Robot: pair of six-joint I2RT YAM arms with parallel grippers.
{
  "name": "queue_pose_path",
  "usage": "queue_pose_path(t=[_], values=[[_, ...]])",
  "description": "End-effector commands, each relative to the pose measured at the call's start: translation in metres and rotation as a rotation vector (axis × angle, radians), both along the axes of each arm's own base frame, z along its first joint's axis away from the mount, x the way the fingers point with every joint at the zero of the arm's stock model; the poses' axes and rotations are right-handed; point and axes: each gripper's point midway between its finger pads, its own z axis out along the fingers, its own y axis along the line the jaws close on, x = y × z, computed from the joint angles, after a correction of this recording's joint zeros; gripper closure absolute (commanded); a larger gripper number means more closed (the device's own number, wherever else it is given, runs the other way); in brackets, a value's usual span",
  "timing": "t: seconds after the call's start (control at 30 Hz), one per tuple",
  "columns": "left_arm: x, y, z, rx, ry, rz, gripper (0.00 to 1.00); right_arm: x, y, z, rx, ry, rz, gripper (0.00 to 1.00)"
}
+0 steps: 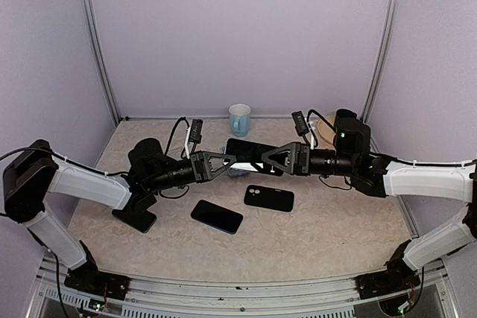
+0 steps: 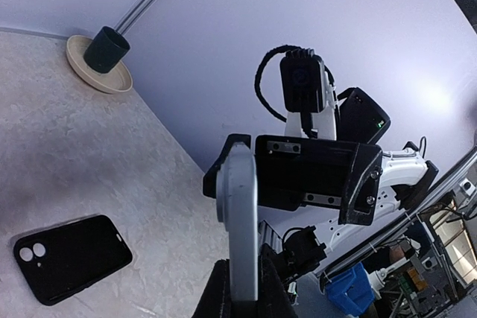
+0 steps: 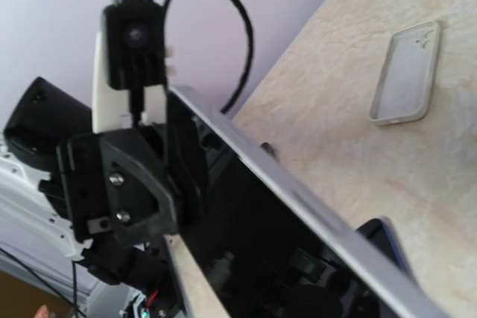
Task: Put the phone into the phone case
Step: Pass from the right arm to the left
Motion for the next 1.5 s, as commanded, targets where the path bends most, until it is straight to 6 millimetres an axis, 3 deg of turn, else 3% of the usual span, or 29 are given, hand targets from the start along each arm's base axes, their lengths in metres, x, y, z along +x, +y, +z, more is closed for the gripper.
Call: queue_pose_path(t=[0.0,0.27,0.43,0.6,0.67,0.8,0.9,1.07,1.2,1.47], values=[[-0.006,-0.009,0.041,-0.119,-0.087,-0.042,1.0,-0.001,0.002,0.002,0.035,0.002,0.028,0.01],[-0.006,-0.015,0.039,-0.125,-0.075,-0.057,1.0,0.0,-0.008,0.002,0.005,-0.078,-0.031,0.0],[-0.005,-0.014,0.037,-0.11,-0.074,-0.047,1.0,0.018,-0.034,-0.001,-0.089,-0.088,-0.218,0.0],[-0.003,-0.013,0.035,-0.094,-0.072,-0.028,1.0,0.018,-0.061,0.01,-0.11,-0.172,-0.314,0.0],[-0.002,-0.012,0.033,-0.086,-0.067,-0.021,1.0,0.017,-0.075,0.006,-0.09,-0.178,-0.374,0.0],[-0.001,-0.013,0.033,-0.082,-0.068,-0.02,1.0,0.022,-0.089,0.006,-0.101,-0.15,-0.446,0.0],[0.0,-0.015,0.032,-0.079,-0.063,-0.02,1.0,0.034,-0.096,-0.005,-0.158,-0.03,-0.525,0.0],[0.001,-0.018,0.029,-0.074,-0.052,-0.03,1.0,0.039,-0.086,-0.003,-0.159,0.061,-0.508,0.01],[0.002,-0.019,0.029,-0.073,-0.05,-0.03,1.0,0.034,-0.083,0.002,-0.132,0.001,-0.469,0.0],[0.004,-0.026,0.035,-0.077,-0.059,-0.047,1.0,0.013,-0.042,-0.005,-0.077,-0.011,-0.204,0.03]])
